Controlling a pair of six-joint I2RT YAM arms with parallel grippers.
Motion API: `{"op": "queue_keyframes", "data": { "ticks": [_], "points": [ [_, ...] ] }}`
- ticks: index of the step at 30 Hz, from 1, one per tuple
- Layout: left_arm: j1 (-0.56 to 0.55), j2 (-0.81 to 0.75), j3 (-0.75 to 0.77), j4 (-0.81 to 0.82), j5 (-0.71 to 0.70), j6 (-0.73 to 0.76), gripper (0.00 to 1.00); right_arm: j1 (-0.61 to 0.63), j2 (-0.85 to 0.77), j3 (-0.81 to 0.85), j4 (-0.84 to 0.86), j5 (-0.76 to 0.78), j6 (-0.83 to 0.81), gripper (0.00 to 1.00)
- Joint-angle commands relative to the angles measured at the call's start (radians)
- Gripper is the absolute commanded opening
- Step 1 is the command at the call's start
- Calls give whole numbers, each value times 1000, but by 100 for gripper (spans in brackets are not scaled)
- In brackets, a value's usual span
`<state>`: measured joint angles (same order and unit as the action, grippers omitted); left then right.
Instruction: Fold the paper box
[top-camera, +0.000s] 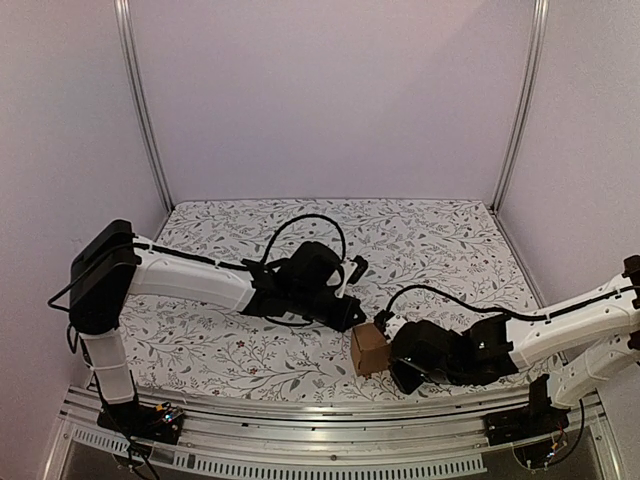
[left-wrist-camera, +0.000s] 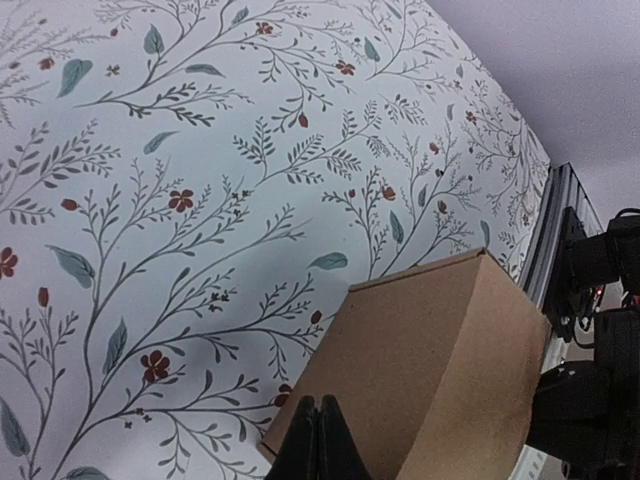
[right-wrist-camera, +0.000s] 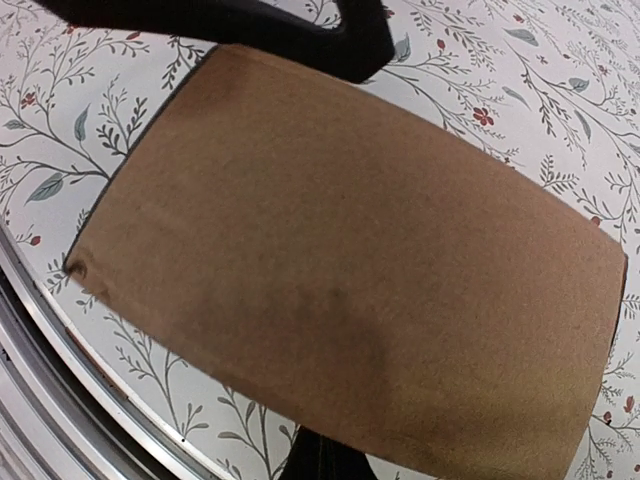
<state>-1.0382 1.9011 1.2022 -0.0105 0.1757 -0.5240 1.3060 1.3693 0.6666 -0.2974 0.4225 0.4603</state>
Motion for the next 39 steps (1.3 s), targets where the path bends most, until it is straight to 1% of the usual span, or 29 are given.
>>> {"op": "queue_keyframes", "data": {
  "ticks": [1, 4, 6, 11, 14, 23, 31, 39],
  "points": [
    [17, -35, -50, -7, 2, 1, 0, -49, 37, -17, 62, 31, 4, 0],
    [17, -56, -76, -7, 0, -6, 0, -85, 49, -26, 90, 22, -3, 0],
    [17, -70, -93, 31, -1, -12, 0, -106, 53, -35, 117, 2, -6, 0],
    [16, -118, -132, 39, -9, -19, 0, -171, 68, -50, 214, -108, -18, 0],
    [18, -147, -159, 40, -31, -19, 0, -213, 94, -25, 251, -198, -30, 0],
    [19, -207, -236, 36, -75, -34, 0, -259, 238, 59, 375, -348, -42, 0],
    [21, -308, -351, 38, -138, -62, 0, -347, 299, 35, 518, -495, 42, 0],
    [23, -311, -351, 49, -131, -64, 0, -395, 390, 30, 631, -559, 146, 0]
  ]
}}
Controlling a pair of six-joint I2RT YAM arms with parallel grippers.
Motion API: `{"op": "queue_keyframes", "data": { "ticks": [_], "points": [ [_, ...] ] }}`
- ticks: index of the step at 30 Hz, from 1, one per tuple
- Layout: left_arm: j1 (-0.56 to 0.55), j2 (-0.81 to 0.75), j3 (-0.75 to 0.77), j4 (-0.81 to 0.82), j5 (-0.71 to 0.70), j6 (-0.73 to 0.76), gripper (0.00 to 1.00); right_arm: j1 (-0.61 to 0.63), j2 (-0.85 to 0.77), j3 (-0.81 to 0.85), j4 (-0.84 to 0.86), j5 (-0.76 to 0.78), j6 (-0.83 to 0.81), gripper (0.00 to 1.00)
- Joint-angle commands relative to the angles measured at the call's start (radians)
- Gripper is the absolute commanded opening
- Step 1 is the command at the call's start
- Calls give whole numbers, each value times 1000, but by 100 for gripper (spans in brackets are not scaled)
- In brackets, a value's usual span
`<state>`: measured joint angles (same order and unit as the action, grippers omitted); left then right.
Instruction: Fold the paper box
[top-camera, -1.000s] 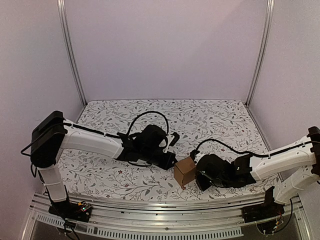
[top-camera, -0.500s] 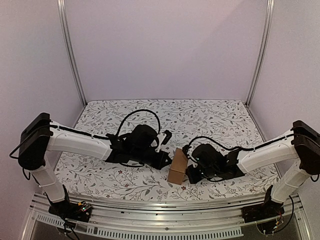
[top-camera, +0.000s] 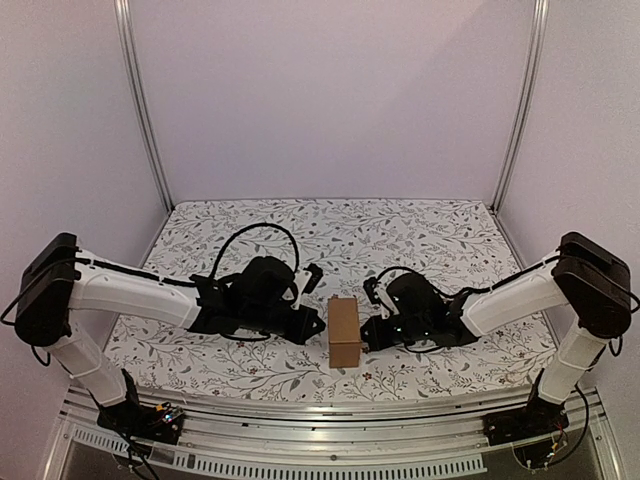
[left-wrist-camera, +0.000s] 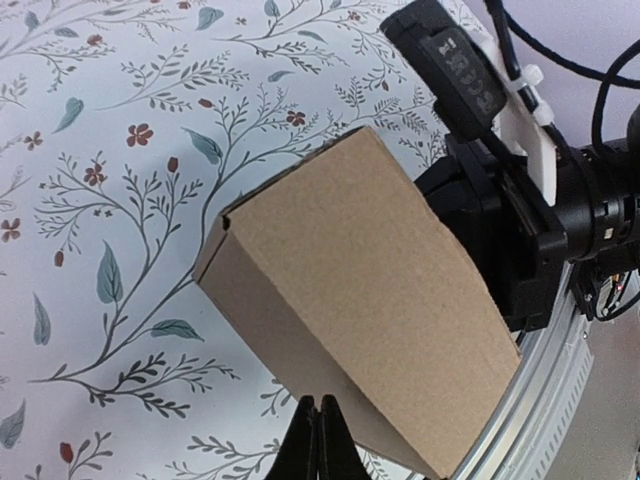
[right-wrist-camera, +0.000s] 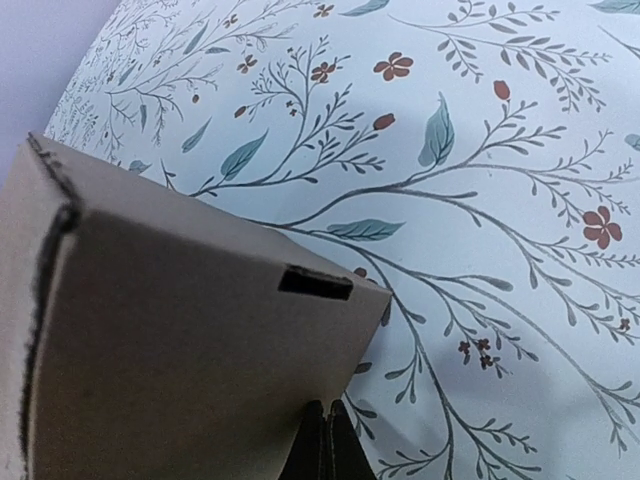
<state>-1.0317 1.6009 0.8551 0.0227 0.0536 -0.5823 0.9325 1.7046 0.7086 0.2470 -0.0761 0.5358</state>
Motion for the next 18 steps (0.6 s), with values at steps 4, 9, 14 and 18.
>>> {"op": "queue_keyframes", "data": {
  "ticks": [4, 9, 14, 18],
  "points": [
    [15, 6, 18, 14, 6, 1, 0, -42, 106, -31, 176, -119, 132, 0],
    [14, 32, 52, 25, 41, -1, 0, -43, 185, -29, 272, -218, 176, 0],
    [12, 65, 102, 20, 63, 5, 0, -57, 202, -64, 319, -216, 195, 0],
    [9, 93, 143, 9, 69, 11, 0, -88, 191, -101, 319, -195, 195, 0]
  ]
}}
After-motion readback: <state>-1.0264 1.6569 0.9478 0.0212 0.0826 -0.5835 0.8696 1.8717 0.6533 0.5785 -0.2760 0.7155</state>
